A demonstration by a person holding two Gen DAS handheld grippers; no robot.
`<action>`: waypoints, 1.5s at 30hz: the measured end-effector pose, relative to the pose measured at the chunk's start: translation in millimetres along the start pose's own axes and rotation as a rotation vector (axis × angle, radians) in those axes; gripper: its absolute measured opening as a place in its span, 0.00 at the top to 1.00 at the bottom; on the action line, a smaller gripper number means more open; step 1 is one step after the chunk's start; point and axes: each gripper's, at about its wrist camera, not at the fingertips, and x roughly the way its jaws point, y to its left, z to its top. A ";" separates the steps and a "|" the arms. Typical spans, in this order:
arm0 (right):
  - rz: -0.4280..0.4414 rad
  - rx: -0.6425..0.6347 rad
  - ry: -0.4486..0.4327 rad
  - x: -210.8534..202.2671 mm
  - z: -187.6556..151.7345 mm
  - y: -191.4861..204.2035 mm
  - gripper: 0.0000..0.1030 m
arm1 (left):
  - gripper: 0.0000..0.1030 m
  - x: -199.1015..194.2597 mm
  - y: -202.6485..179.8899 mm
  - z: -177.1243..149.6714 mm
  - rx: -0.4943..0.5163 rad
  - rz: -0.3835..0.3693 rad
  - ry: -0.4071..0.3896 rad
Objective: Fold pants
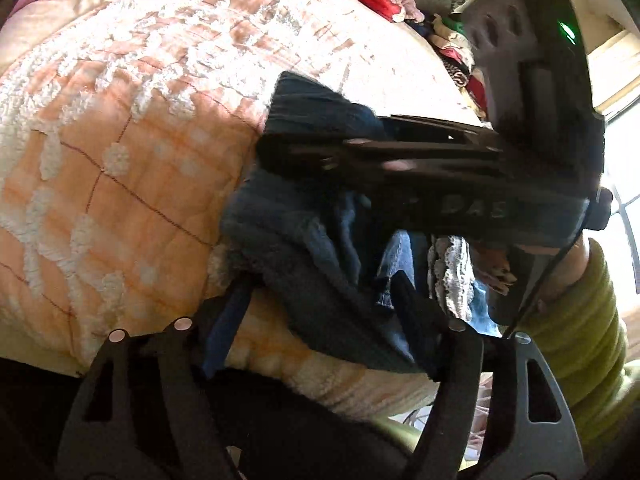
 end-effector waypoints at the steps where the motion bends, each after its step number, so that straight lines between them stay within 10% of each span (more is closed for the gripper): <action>1: 0.015 0.016 -0.028 -10.0 -2.6 -2.3 0.67 | 0.34 -4.8 0.0 -1.1 0.000 -0.012 -0.025; 15: 0.126 0.141 -0.382 -151.4 -87.3 -38.7 0.64 | 0.12 16.6 -63.8 6.2 0.118 -0.144 -0.017; 20: 0.057 0.238 -0.478 -184.5 -132.3 -49.8 0.28 | 0.14 27.3 -98.9 -1.4 0.209 -0.276 -0.002; 31: -0.039 0.558 -0.452 -182.1 -221.9 -60.4 0.05 | 0.14 47.5 -147.1 -40.6 0.452 -0.288 0.074; 35: -0.084 0.597 -0.344 -155.3 -212.1 -63.7 0.13 | 0.14 45.1 -148.2 -50.5 0.461 -0.266 0.077; 38: -0.062 0.511 -0.330 -145.1 -197.2 -50.2 0.62 | 0.14 45.0 -149.8 -49.7 0.465 -0.256 0.072; 41: 0.011 0.441 -0.412 -158.4 -193.3 -34.8 0.67 | 0.14 44.4 -147.0 -49.6 0.464 -0.261 0.071; 45: -0.123 0.516 -0.352 -148.1 -206.6 -57.2 0.65 | 0.13 45.8 -147.5 -51.3 0.468 -0.258 0.076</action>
